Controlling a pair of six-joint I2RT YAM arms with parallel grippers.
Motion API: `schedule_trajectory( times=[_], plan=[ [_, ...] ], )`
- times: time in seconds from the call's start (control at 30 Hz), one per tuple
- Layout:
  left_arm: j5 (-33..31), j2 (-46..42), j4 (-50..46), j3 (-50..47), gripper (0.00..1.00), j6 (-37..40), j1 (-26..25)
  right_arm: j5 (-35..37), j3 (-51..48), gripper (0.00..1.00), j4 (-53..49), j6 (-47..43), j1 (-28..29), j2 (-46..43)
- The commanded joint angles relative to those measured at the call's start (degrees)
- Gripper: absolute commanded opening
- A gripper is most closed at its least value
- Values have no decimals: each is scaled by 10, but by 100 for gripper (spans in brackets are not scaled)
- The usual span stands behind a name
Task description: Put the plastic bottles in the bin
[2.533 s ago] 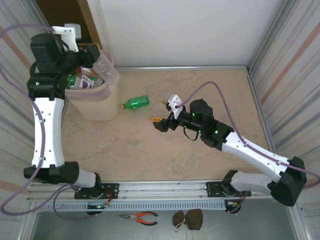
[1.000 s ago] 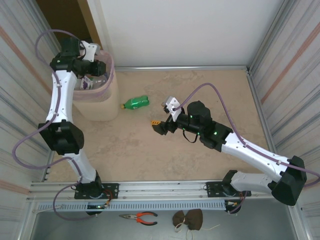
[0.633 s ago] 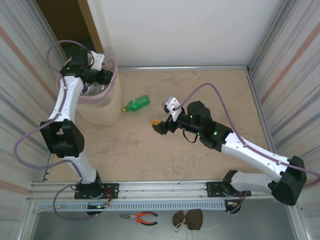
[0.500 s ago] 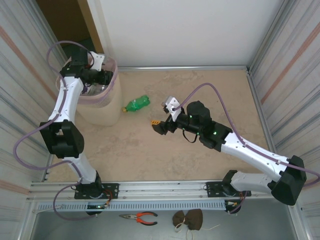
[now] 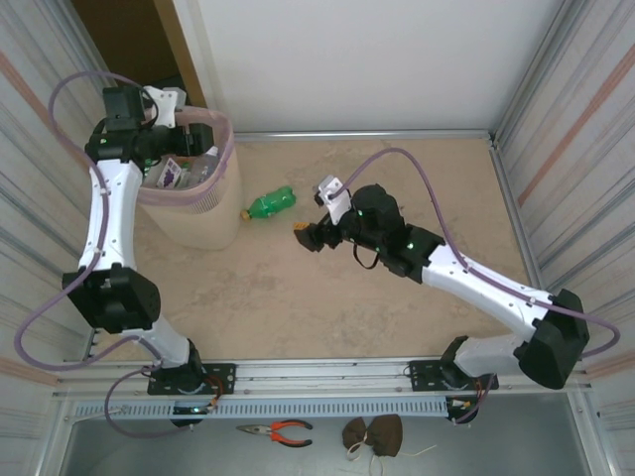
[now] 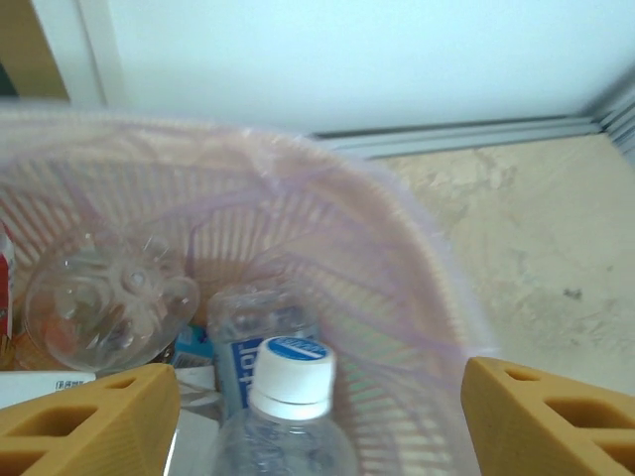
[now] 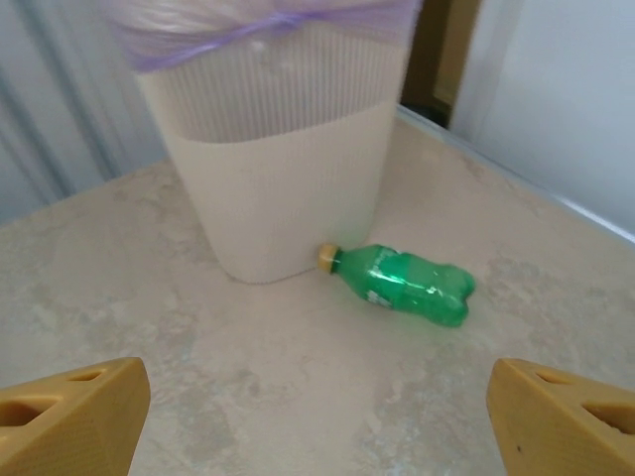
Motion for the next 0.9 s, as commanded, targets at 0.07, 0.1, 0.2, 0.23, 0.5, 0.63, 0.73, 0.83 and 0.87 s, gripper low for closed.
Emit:
schedule_trajectory(
  times=[0.07,0.1,0.2,0.23,0.5,0.63,0.73,0.83,0.87],
  plan=[
    [43,-58,-10,9,75,-13,13,43,78,84,-76,198,-51,67],
    [48,-68,-12,6,75,-12,13,44,94,83,-91,236,-58,84],
    [61,-96,-12,-16,75,-12,13,51,141,82,-126,321,-75,135],
    [64,-106,-11,-26,75,-13,14,64,156,82,-134,343,-75,149],
    [71,-196,40,-158,74,-18,12,182,302,84,-239,561,-71,291],
    [66,-240,108,-249,73,-30,7,189,380,83,-298,645,-71,369],
    [90,-269,173,-316,73,-36,2,177,434,84,-324,706,-68,425],
    [91,-295,219,-365,73,-26,-8,165,488,85,-341,746,-66,474],
    [89,-303,235,-378,73,-22,-10,164,501,85,-343,756,-65,487]
  ],
)
